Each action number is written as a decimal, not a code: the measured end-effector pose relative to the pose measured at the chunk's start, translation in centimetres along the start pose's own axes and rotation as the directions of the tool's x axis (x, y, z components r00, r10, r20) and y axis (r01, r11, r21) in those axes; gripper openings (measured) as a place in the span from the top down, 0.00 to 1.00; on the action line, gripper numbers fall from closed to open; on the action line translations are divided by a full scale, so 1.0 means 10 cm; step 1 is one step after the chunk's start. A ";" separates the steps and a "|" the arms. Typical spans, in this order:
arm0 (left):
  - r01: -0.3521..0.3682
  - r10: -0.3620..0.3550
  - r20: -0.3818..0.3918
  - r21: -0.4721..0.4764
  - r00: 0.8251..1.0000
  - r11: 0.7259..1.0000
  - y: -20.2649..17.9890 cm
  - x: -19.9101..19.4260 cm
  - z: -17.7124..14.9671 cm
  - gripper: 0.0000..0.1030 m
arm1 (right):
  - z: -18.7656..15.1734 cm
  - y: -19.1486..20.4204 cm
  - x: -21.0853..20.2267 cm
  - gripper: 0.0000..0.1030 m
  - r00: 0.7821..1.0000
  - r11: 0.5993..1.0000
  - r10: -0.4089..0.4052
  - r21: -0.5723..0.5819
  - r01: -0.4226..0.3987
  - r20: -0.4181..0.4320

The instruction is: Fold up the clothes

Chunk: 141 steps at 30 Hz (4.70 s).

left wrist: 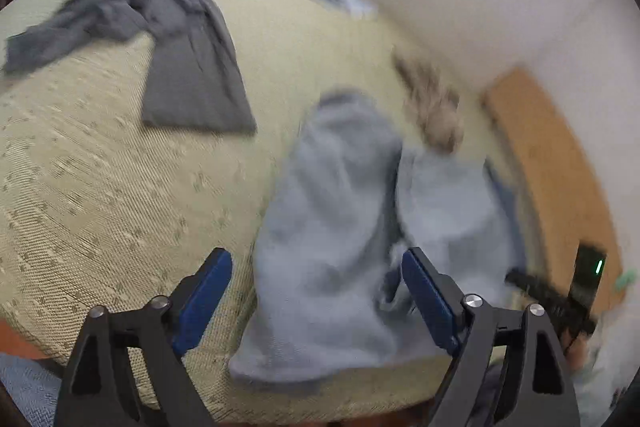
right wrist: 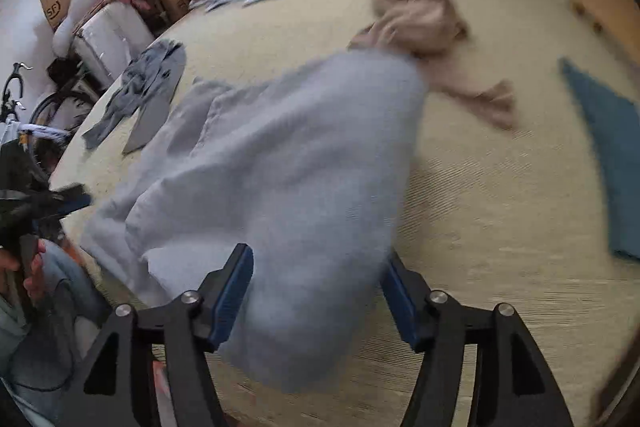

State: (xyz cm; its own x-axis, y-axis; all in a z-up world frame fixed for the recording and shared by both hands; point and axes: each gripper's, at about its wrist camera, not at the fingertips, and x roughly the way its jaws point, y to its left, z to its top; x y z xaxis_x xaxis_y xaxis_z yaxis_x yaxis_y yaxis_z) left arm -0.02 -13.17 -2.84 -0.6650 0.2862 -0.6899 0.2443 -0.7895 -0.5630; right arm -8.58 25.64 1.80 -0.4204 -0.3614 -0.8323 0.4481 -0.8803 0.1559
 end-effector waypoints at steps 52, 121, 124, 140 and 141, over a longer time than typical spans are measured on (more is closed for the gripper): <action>0.163 -0.163 -0.089 -0.006 0.983 0.987 -0.27 0.35 -0.10 0.12 | -0.18 0.75 -0.69 0.89 0.840 0.951 -0.294 0.053 0.304 0.456; -0.137 0.225 0.071 0.947 0.972 0.292 -2.60 1.44 -1.82 0.49 | -0.52 -2.00 -0.58 0.64 0.936 0.854 -0.247 0.514 0.087 0.251; -0.060 0.184 -0.026 0.892 0.983 0.448 -2.60 1.34 -1.56 0.50 | -0.50 -1.95 -0.55 0.63 0.941 0.864 -0.231 0.497 0.081 0.248; 0.180 -0.017 -0.265 0.606 0.964 0.775 -2.28 1.31 -1.00 0.49 | -0.48 -1.10 0.17 0.60 0.942 0.920 0.334 0.224 -0.322 -0.017; 0.173 -0.011 -0.259 0.614 0.966 0.770 -2.28 1.32 -1.02 0.49 | -0.51 -1.01 0.23 0.60 0.943 0.929 0.328 0.198 -0.313 -0.049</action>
State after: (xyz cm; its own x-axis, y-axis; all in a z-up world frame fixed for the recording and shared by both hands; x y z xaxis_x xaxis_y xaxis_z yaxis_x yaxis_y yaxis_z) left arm -7.19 14.16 -3.71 -0.4616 0.4256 -0.7783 -0.3601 -0.8918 -0.2740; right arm -10.09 35.31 -4.36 -0.2104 -0.6148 -0.7601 0.3916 -0.7654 0.5107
